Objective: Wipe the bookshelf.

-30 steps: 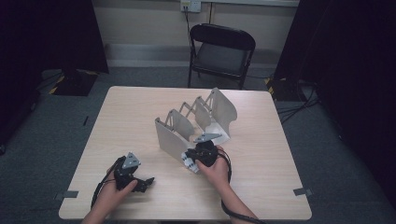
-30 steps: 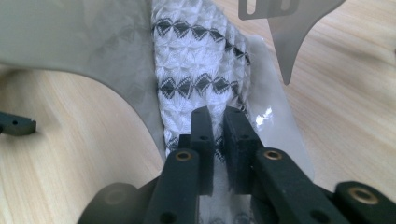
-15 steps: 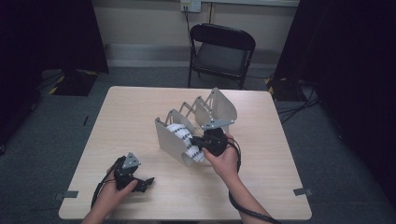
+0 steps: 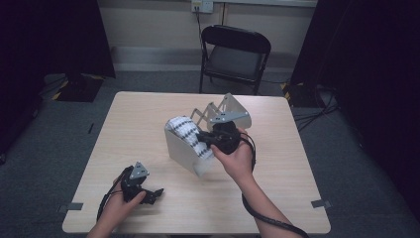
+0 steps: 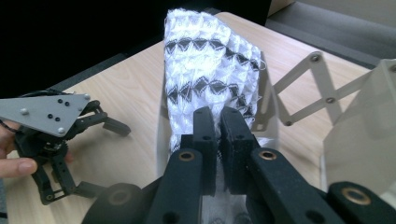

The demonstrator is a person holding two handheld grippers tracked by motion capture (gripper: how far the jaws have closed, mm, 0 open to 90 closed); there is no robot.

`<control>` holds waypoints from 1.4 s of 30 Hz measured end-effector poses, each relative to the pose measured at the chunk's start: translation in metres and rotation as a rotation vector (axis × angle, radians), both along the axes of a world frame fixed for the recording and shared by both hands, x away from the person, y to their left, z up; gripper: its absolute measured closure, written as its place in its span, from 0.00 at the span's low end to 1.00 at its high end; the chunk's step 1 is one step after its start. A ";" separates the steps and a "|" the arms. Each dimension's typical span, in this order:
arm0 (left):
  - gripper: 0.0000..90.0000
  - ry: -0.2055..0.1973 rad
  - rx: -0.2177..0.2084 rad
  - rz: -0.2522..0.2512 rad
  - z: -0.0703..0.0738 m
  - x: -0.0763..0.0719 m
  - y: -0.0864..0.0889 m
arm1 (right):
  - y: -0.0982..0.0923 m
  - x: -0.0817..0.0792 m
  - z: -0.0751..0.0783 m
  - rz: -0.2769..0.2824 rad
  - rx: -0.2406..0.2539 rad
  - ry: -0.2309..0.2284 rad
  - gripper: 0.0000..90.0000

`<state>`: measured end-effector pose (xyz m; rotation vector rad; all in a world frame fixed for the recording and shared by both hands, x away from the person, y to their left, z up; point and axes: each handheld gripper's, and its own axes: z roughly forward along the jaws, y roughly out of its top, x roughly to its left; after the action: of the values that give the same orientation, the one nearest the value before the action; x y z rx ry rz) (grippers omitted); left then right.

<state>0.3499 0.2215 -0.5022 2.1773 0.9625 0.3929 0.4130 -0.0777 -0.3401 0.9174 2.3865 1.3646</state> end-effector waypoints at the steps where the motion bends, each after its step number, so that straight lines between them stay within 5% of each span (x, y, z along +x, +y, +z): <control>1: 0.00 0.000 0.000 0.000 0.000 0.000 0.000 | 0.001 0.000 -0.001 0.005 0.001 0.004 0.95; 16: 0.00 0.000 0.001 0.000 0.000 0.000 0.000 | 0.002 0.000 -0.026 0.006 0.026 0.053 0.95; 23: 0.00 0.000 0.001 0.000 0.000 0.000 0.000 | 0.002 0.001 -0.055 -0.001 0.038 0.102 0.95; 31: 0.00 0.000 0.000 0.000 0.000 0.000 0.000 | 0.004 0.002 -0.090 -0.007 0.013 0.153 0.95; 36: 0.00 0.000 0.000 0.000 0.000 0.000 0.000 | 0.006 0.002 -0.120 -0.014 -0.048 0.192 0.95; 42: 0.00 0.000 0.001 0.000 0.000 0.000 0.000 | 0.004 0.002 -0.131 -0.019 -0.069 0.194 0.95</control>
<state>0.3500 0.2215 -0.5022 2.1780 0.9620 0.3934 0.4147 -0.0732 -0.4710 1.0959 2.5416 1.2289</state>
